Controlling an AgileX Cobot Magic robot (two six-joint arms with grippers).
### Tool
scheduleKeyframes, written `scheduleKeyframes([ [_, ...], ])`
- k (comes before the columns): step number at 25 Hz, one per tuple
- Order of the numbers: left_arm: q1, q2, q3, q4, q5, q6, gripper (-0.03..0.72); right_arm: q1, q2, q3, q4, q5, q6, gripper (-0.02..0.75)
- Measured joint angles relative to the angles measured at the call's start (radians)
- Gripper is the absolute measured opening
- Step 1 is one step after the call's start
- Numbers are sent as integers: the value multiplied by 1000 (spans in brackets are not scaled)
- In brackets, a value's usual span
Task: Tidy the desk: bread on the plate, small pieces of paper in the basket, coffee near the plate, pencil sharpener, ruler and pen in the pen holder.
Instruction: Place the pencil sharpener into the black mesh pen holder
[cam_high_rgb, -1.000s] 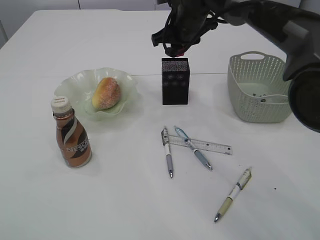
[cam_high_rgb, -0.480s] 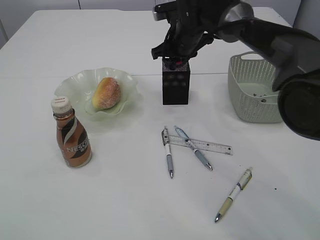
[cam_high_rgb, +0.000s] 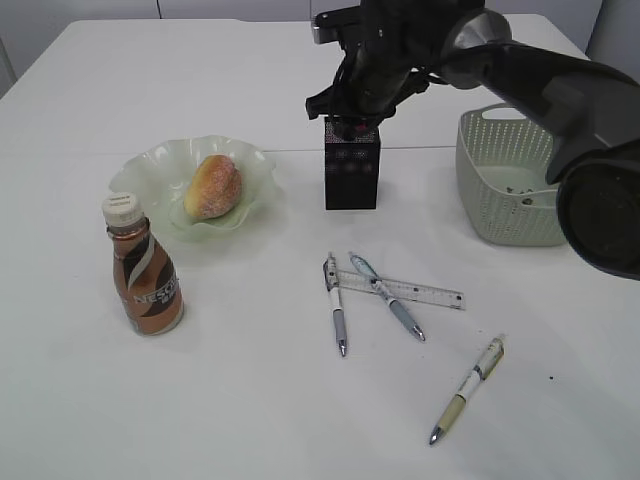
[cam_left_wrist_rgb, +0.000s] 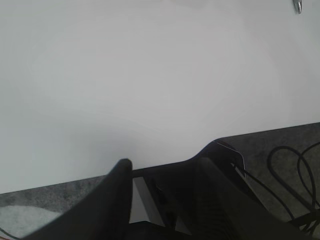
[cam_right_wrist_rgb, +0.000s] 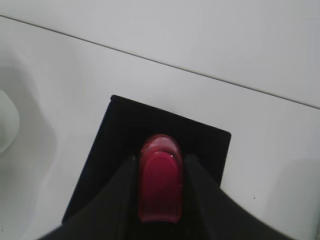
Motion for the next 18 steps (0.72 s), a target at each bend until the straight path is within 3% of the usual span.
scheduleKeyframes([
  [13, 0, 0, 0, -15, 0, -4, 308, 0, 0, 0, 18, 0, -10, 208],
  [18, 0, 0, 0, -15, 0, -4, 308, 0, 0, 0, 24, 0, -20, 312],
])
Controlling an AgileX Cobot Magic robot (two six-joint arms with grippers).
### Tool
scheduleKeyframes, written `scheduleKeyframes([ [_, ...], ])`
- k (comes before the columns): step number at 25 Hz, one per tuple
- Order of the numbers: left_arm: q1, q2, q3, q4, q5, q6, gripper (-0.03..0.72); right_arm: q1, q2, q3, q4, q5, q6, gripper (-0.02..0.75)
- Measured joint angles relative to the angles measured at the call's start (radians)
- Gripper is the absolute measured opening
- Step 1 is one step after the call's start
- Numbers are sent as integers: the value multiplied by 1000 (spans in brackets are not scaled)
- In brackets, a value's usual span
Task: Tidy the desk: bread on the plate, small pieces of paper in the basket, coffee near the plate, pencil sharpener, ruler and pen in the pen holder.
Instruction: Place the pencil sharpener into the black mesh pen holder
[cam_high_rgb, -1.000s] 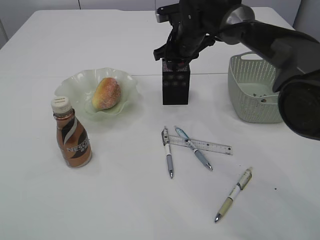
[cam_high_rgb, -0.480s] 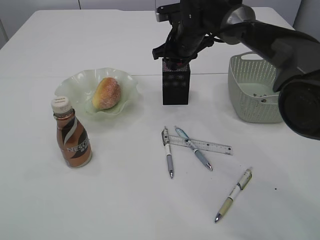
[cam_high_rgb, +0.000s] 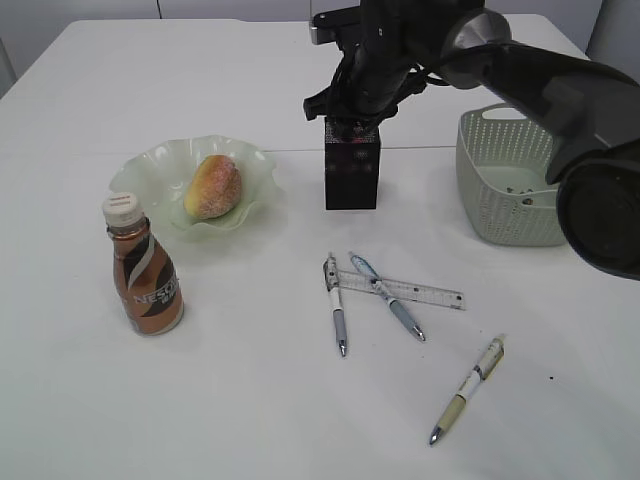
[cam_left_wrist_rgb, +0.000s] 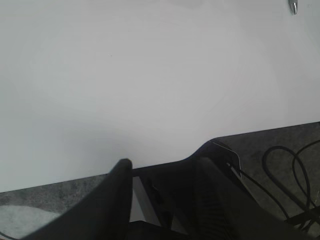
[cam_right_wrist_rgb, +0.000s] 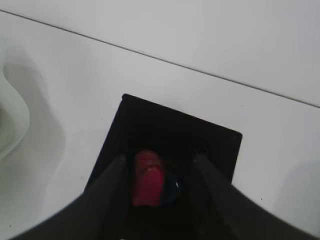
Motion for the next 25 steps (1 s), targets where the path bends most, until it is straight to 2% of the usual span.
scheduleKeyframes([
  [2, 0, 0, 0, 2, 0, 0, 308, 0, 0, 0, 0, 0, -2, 354],
  [5, 0, 0, 0, 2, 0, 0, 308, 0, 0, 0, 0, 0, -2, 377],
  [12, 0, 0, 0, 2, 0, 0, 308, 0, -11, 0, 0, 38, -4, 384],
  [22, 0, 0, 0, 2, 0, 0, 308, 0, -177, 0, 0, 250, -4, 383],
  [25, 0, 0, 0, 2, 0, 0, 308, 0, -246, 49, 2, 278, -4, 383],
])
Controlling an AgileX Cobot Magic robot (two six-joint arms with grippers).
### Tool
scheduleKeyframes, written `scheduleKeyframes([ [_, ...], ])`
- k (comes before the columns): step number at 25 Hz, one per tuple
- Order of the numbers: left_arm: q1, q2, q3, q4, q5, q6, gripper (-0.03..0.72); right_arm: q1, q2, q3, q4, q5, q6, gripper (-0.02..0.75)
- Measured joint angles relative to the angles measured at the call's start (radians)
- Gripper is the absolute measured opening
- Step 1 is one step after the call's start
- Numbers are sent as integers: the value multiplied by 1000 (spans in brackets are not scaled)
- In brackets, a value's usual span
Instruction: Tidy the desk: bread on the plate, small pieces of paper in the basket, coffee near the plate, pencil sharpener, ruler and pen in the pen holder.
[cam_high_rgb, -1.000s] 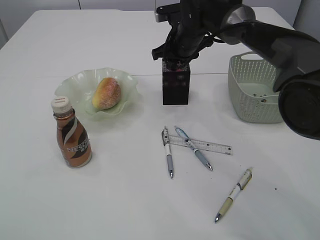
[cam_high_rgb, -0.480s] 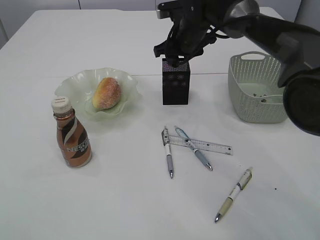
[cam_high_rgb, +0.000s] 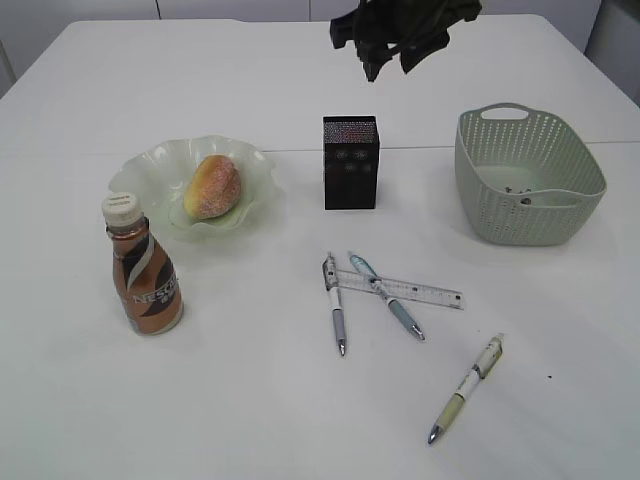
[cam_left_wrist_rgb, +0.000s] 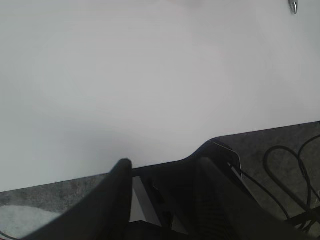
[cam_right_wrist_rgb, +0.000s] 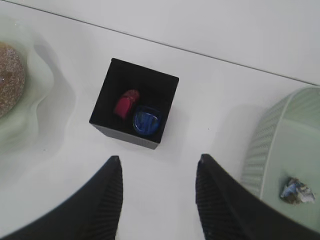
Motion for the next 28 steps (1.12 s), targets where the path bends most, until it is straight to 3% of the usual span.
scheduleKeyframes([
  [10, 0, 0, 0, 0, 0, 0, 308, 0, -292, 263, 2, 19, 0, 383],
  [13, 0, 0, 0, 0, 0, 0, 308, 0, -312, 267, 13, 19, 0, 383],
  [19, 0, 0, 0, 0, 0, 0, 308, 0, -312, 307, 152, 19, -95, 383],
  [28, 0, 0, 0, 12, 0, 0, 308, 0, -360, 503, 167, 19, -122, 383],
])
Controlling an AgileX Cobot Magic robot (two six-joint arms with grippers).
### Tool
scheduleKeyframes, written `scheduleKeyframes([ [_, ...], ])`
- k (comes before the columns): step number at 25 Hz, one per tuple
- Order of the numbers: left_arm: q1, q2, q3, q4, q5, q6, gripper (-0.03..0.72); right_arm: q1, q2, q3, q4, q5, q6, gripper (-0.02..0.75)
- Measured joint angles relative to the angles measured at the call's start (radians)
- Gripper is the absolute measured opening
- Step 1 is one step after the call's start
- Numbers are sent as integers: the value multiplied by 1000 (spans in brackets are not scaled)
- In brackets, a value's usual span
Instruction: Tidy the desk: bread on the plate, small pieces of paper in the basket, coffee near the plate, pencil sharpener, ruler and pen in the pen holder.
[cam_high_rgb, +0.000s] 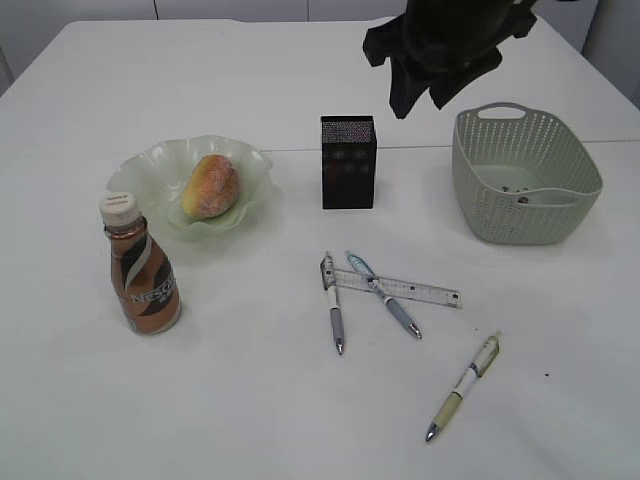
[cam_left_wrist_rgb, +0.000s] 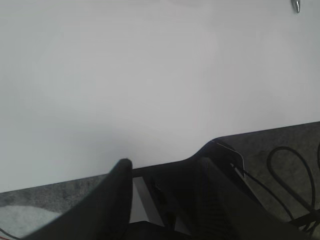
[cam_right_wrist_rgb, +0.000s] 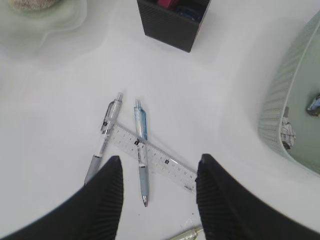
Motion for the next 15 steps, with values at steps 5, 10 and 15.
scheduleKeyframes([
  [5, 0, 0, 0, 0, 0, 0, 308, 0, -13, 57, 8, -4, -145, 383],
  [10, 0, 0, 0, 0, 0, 4, 308, 0, -13, 171, 25, -8, -439, 383],
  [15, 0, 0, 0, 2, 0, 8, 308, 0, -11, 277, 87, -10, -622, 383],
])
